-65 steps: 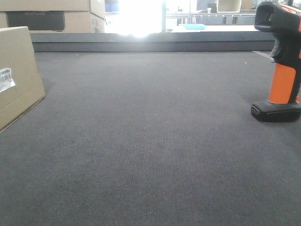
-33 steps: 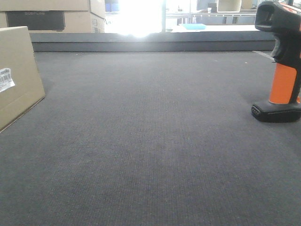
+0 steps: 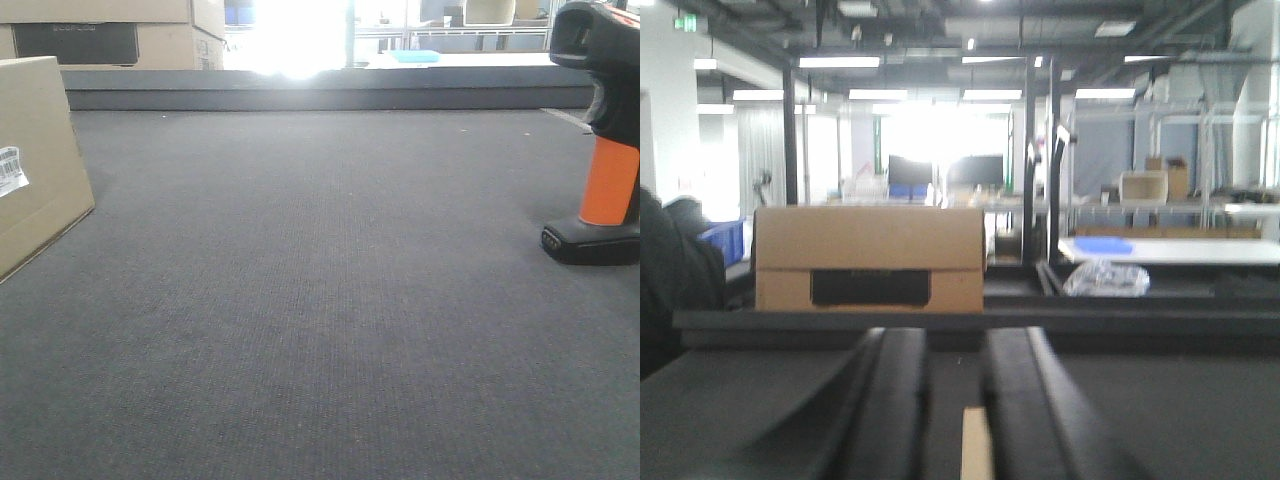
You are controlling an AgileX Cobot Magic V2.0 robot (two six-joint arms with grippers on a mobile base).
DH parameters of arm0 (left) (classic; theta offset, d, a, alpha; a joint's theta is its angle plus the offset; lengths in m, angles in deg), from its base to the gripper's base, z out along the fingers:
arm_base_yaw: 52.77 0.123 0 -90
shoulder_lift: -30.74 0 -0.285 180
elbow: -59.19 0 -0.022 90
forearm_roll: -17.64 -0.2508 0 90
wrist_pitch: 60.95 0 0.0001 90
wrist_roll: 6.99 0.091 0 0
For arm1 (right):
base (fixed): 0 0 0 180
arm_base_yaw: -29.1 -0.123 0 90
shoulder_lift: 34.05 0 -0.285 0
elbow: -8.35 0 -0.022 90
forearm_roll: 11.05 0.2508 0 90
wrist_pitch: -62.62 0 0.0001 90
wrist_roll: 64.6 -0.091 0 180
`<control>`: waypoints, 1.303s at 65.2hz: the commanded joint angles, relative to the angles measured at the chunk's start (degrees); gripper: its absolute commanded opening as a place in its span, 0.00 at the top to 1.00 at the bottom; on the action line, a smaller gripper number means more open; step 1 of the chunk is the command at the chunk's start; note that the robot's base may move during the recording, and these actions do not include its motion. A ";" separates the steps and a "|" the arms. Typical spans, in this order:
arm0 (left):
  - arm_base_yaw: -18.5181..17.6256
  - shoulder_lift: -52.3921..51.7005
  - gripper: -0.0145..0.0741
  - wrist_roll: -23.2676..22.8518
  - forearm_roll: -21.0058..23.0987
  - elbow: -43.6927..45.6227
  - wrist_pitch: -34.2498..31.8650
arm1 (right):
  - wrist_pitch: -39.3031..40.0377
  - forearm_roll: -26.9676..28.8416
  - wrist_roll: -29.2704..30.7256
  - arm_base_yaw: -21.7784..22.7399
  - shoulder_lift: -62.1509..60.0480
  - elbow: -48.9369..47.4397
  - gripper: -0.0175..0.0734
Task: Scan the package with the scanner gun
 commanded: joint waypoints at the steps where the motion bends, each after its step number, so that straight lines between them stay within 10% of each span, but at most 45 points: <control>1: -0.13 4.34 0.54 0.09 -0.14 6.64 7.72 | -4.56 -0.03 0.05 -0.01 3.79 -4.42 0.98; 15: -0.13 17.39 0.30 0.09 0.11 17.35 17.27 | -4.58 -0.03 0.05 -0.01 11.45 -7.42 0.88; 35: -3.13 33.96 0.17 0.09 4.74 28.98 29.41 | -4.49 -0.03 0.05 -0.01 15.13 -7.42 0.18; 57: -3.65 55.68 0.16 5.21 6.15 43.24 48.76 | -4.20 -0.65 0.05 -2.98 15.13 -7.42 0.18; 85: 2.43 76.94 0.16 17.16 15.05 55.91 55.04 | -4.52 -0.65 0.05 -3.99 15.13 -7.42 0.18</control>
